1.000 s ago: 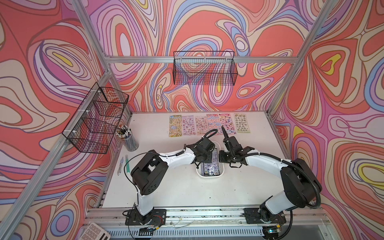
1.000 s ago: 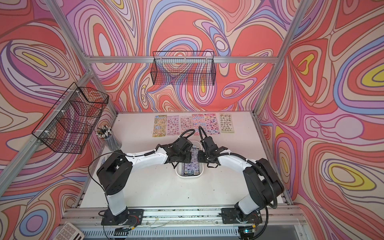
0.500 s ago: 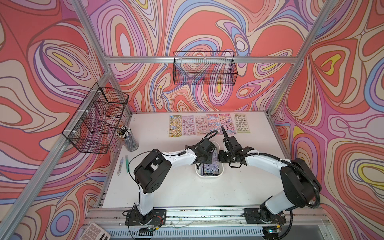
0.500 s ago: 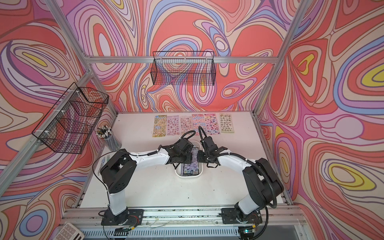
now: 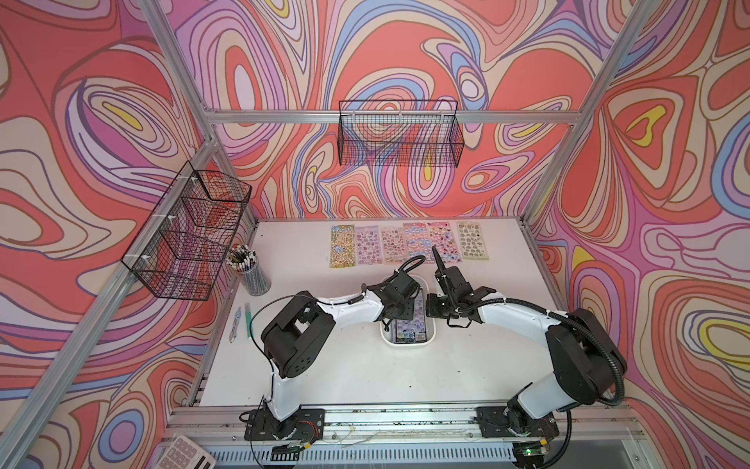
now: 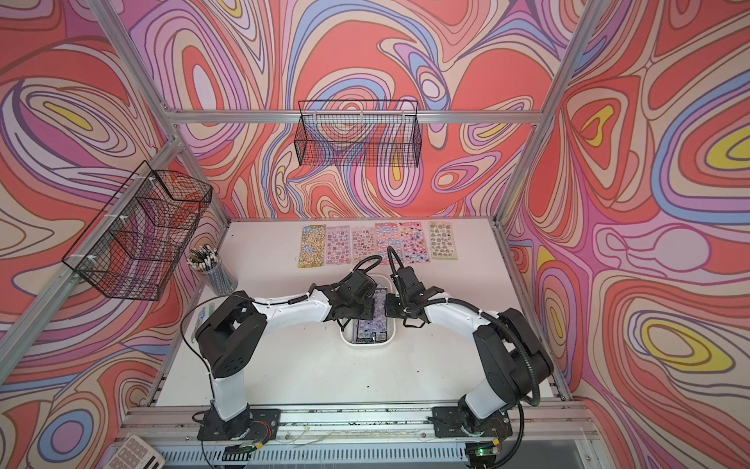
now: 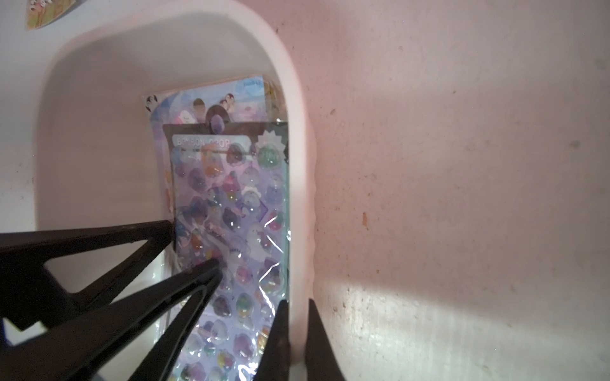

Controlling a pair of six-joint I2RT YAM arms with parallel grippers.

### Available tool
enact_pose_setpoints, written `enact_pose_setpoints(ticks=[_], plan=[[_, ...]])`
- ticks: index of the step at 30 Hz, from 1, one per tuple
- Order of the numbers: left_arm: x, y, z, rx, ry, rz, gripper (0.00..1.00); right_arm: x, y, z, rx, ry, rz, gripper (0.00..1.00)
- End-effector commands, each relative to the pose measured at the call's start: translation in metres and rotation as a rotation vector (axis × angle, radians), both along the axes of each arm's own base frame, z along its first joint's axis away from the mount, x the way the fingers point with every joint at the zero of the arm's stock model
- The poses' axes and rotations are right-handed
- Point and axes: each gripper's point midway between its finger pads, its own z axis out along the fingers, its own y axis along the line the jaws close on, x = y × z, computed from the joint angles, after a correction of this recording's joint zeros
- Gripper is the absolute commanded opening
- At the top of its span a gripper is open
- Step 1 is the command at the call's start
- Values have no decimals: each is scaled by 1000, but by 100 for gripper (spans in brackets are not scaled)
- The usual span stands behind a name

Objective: Take the stickers out of the storage box
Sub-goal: Pick up the sticker from the storage box.

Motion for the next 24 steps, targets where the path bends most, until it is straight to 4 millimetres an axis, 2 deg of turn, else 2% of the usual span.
enact_pose_setpoints(ticks=[1, 7, 18, 24], plan=[[-15, 18, -27, 42, 87, 22, 59, -12, -6, -18, -44, 60, 11, 0], [-15, 5, -24, -119, 99, 37, 57, -13, -5, -18, -42, 63, 13, 0], [-12, 4, 5, -277, 70, 57, 49, -14, -4, -21, -35, 69, 14, 0], [-12, -1, 13, -336, 72, 62, 45, -14, -4, -23, -36, 71, 14, 0]])
